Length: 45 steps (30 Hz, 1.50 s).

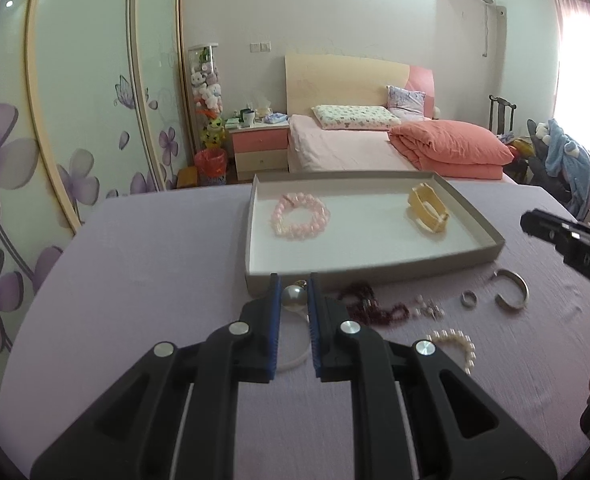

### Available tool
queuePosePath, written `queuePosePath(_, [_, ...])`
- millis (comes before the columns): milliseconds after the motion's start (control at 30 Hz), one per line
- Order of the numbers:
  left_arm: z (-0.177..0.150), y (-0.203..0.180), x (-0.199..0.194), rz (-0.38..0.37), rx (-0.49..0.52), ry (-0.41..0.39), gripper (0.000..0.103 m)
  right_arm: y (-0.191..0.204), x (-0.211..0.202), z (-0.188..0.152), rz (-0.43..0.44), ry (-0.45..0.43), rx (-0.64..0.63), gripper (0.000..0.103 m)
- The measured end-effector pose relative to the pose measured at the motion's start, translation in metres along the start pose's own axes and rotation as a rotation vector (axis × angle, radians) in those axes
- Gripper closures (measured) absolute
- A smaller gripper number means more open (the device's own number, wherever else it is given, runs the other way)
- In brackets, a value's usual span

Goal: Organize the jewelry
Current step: 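Carry both pearls to the grey tray and open the right tool, then release the pearl into the tray with the left tool and withdraw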

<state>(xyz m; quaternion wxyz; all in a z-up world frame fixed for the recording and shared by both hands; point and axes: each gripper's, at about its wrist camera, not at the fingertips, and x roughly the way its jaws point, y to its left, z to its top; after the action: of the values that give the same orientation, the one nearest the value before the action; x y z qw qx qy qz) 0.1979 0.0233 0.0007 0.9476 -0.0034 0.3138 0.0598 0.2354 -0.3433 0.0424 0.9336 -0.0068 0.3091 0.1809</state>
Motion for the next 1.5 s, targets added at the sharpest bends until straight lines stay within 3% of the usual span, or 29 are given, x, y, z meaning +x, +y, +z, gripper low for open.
queuePosePath(233, [0.030,-0.003,0.031,0.022,0.014,-0.022,0.089,-0.002,0.043,0.034,-0.035,-0.032,0.000,0.088])
queuePosePath(600, [0.067,-0.006,0.087,-0.004,-0.024,-0.007,0.089,-0.008,0.122,0.031,-0.016,0.126,0.018,0.088])
queuePosePath(1167, [0.076,-0.006,0.123,-0.068,-0.066,0.037,0.089,-0.006,0.134,0.035,0.005,0.148,0.012,0.087])
queuePosePath(1300, [0.075,-0.009,0.124,-0.069,-0.063,0.040,0.089,-0.015,0.129,0.035,0.018,0.141,0.039,0.062])
queuePosePath(1500, [0.074,-0.008,0.127,-0.081,-0.077,0.051,0.089,-0.022,0.124,0.034,0.002,0.132,0.053,0.062])
